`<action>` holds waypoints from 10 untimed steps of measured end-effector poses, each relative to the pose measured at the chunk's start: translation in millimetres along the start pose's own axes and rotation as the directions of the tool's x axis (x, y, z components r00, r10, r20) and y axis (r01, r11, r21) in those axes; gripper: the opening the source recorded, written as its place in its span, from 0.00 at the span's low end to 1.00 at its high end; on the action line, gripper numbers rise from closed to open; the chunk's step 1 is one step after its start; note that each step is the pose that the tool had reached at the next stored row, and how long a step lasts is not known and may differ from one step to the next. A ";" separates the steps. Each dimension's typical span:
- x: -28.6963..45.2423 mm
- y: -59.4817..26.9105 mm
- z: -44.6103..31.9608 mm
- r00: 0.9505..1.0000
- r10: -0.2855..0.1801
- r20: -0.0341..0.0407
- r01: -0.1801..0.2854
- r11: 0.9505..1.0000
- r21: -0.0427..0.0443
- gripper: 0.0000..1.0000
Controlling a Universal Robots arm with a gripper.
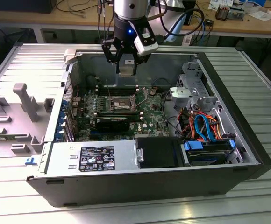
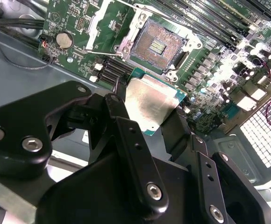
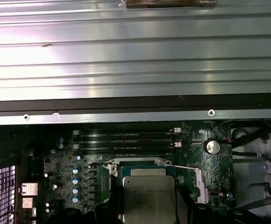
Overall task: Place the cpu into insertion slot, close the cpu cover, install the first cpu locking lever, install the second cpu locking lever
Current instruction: 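Place the cpu into insertion slot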
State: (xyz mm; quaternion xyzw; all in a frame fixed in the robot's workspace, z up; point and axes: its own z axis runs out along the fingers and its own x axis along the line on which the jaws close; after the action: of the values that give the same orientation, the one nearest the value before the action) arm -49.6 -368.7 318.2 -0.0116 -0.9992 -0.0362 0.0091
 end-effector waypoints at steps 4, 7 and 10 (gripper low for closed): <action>0.0 -0.2 1.9 1.000 0.000 0.000 0.000 1.000 0.000 0.55; 0.0 -0.4 3.3 1.000 0.000 0.000 0.000 1.000 0.000 0.55; 0.0 -0.5 4.3 1.000 0.000 0.000 0.000 1.000 0.000 0.55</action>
State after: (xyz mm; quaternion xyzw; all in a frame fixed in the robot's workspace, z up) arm -49.7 -368.8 313.8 -0.0116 -0.9992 -0.0360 0.0091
